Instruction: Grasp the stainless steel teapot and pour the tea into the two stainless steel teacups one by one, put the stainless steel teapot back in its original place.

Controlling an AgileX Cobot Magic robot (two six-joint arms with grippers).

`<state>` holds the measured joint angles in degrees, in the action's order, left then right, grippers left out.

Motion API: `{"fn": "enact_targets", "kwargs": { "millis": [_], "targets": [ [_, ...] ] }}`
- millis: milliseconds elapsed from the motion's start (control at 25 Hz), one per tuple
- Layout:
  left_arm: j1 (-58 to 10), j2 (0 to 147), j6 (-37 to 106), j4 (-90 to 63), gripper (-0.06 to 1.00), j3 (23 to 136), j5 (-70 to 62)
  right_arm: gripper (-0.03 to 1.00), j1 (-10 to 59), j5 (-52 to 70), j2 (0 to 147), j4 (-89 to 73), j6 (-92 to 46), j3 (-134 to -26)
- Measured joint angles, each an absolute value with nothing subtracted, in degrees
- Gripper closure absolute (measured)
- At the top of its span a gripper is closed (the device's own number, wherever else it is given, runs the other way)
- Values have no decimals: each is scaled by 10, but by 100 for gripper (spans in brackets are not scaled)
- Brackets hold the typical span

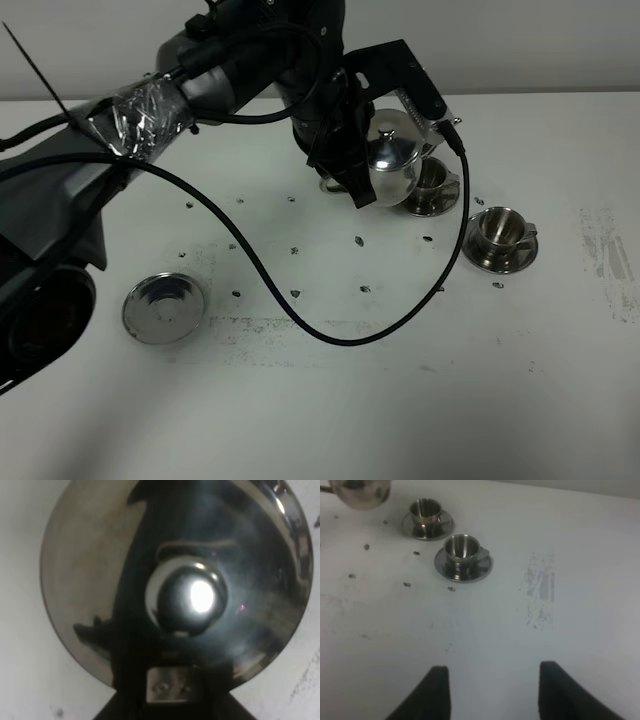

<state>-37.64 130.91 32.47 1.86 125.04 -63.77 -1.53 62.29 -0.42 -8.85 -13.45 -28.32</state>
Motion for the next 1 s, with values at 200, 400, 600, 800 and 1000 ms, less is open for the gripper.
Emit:
{"fn": "enact_targets", "kwargs": {
  "millis": [200,400,600,800,1000],
  "targets": [
    [-389,1337,409,32,75,1289,-655,55,-15,623,-4,-88,-135,-283],
    [-400,1346,467,73,75,1289,-658,55,-15,623,-4,-89,-134,-283],
    [-410,1351,490,108,75,1289,-655,55,-15,623,-4,-89,-134,-283],
    [-426,1351,533,111,75,1290,-656,55,-15,623,-4,-89,-135,-283],
    [-431,1351,547,112,75,1291,-655,55,-15,623,-4,-89,-135,-283]
  ]
}}
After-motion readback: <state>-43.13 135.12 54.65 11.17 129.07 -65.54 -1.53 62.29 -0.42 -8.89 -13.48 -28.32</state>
